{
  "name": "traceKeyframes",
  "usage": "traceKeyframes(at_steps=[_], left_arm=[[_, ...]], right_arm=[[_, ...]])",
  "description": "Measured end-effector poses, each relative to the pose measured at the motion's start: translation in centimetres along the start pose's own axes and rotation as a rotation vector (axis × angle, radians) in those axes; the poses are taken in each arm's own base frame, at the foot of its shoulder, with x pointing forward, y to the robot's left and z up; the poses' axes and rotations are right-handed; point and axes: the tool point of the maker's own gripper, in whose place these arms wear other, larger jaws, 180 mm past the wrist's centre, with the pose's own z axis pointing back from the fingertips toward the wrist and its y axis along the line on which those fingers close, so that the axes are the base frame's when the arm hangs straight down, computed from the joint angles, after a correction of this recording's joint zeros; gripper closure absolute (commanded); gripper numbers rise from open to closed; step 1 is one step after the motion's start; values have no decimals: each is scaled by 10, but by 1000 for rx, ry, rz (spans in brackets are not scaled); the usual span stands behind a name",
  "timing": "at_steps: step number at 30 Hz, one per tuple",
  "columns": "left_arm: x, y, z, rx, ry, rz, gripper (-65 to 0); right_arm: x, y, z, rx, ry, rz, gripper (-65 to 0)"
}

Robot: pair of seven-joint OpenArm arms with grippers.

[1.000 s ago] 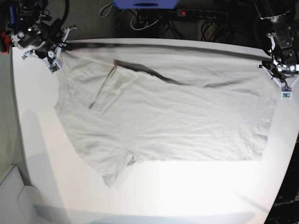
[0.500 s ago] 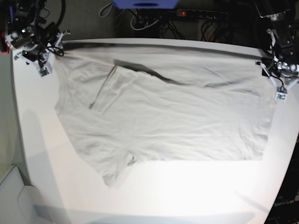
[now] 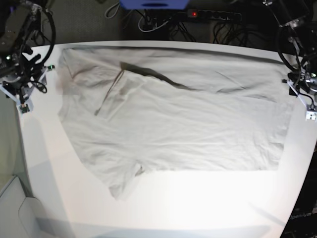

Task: Layout the t-shirt on the table in an organized manner, then fold the t-shirt properly
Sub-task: 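Release the edge and lower both grippers onto the shirt sides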

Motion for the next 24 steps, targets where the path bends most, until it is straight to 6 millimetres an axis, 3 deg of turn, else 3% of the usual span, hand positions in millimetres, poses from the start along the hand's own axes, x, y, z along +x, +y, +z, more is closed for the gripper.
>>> traceKeyframes(at_steps=[3,5,8,12,16,21,24], left_arm=[[21,-1,-6,-16,-48,31,-404],[43,1,-9,-22,-98,67,-472],[63,2,-14,-29,-133,108,-571],[82,10,-23,35,-127,142,-650],[117,12,-29,81,-270,218,-650],[124,7,-47,76,-277,281,-650],[148,6,-50,49,-311,315,-650]], right_arm=[[41,-5,-5,1,-69,16,-356],[70,-4,-16,32,-97,44,-356],[95,15,-51,144,-72,50,-356],[125,27,-94,260,-54,32,-356],[178,48,-120,386,-149,-39,-356],[199,67,-141,475,-211,-108,-356],[213,73,-144,503,-274,-158,-356]])
